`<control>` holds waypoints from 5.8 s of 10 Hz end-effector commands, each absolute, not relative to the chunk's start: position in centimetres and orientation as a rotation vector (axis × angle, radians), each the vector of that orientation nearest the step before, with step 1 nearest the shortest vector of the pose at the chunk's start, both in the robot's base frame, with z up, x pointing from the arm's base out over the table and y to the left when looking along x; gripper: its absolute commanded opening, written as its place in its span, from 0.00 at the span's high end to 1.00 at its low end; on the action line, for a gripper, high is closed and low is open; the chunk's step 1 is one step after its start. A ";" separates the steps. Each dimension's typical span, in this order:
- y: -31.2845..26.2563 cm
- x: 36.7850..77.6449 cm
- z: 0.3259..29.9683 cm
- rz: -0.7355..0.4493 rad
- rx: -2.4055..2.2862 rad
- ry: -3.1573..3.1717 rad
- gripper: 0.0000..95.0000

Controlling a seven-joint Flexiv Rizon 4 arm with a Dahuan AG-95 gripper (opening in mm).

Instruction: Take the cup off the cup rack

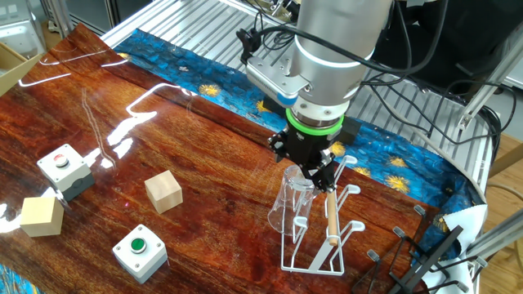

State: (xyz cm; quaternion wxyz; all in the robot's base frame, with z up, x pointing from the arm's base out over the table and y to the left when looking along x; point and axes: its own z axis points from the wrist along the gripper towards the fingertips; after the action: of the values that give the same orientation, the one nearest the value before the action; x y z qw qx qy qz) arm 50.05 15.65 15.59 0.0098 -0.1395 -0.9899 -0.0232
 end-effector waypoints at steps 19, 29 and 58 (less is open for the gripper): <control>16.2 49.8 13.2 -0.084 -0.415 -3.119 0.00; 16.0 49.8 13.3 -0.063 -0.415 -3.163 1.00; 16.4 50.7 23.0 -0.032 -0.303 -2.989 1.00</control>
State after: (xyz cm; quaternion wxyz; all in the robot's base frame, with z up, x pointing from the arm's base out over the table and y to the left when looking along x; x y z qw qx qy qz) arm 50.80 16.40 23.15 0.0681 -0.1007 -0.9925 -0.0107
